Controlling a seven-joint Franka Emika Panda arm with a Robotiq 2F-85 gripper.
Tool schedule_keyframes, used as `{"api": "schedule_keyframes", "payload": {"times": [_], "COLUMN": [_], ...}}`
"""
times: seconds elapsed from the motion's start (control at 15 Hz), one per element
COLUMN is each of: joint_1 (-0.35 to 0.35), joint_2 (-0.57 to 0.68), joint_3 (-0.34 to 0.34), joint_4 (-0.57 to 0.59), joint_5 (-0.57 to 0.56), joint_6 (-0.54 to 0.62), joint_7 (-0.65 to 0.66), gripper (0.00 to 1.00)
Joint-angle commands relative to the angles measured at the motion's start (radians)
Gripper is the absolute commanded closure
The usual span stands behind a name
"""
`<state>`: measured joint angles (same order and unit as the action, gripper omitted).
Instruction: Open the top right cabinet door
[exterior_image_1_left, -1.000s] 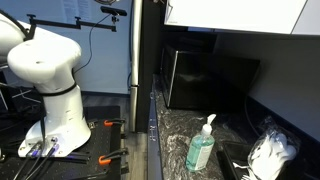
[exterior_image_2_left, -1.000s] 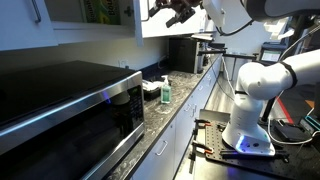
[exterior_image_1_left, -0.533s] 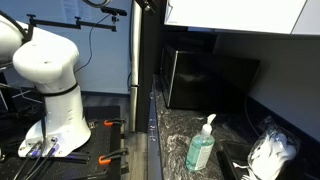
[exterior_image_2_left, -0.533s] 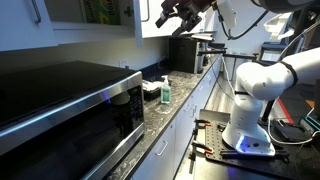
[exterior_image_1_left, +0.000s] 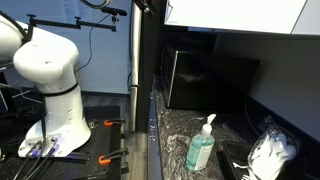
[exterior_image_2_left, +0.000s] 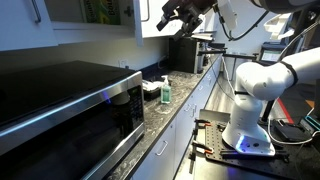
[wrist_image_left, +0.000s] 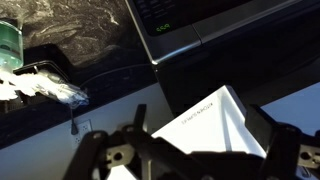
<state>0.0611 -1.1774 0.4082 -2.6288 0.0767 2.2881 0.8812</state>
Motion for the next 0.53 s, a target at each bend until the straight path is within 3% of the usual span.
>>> {"api": "schedule_keyframes", "payload": {"times": [0.0, 0.47], "joint_1": [0.057, 0.074], "joint_2": [-0.046, -0.237], "joint_3": [-0.023, -0.012], "joint_4": [-0.012, -0.03], "joint_5": [0.049, 0.091], "joint_6": [-0.09, -0.381], "joint_7": [-0.032, 0.006], "gripper": [0.0, 0.0]}}
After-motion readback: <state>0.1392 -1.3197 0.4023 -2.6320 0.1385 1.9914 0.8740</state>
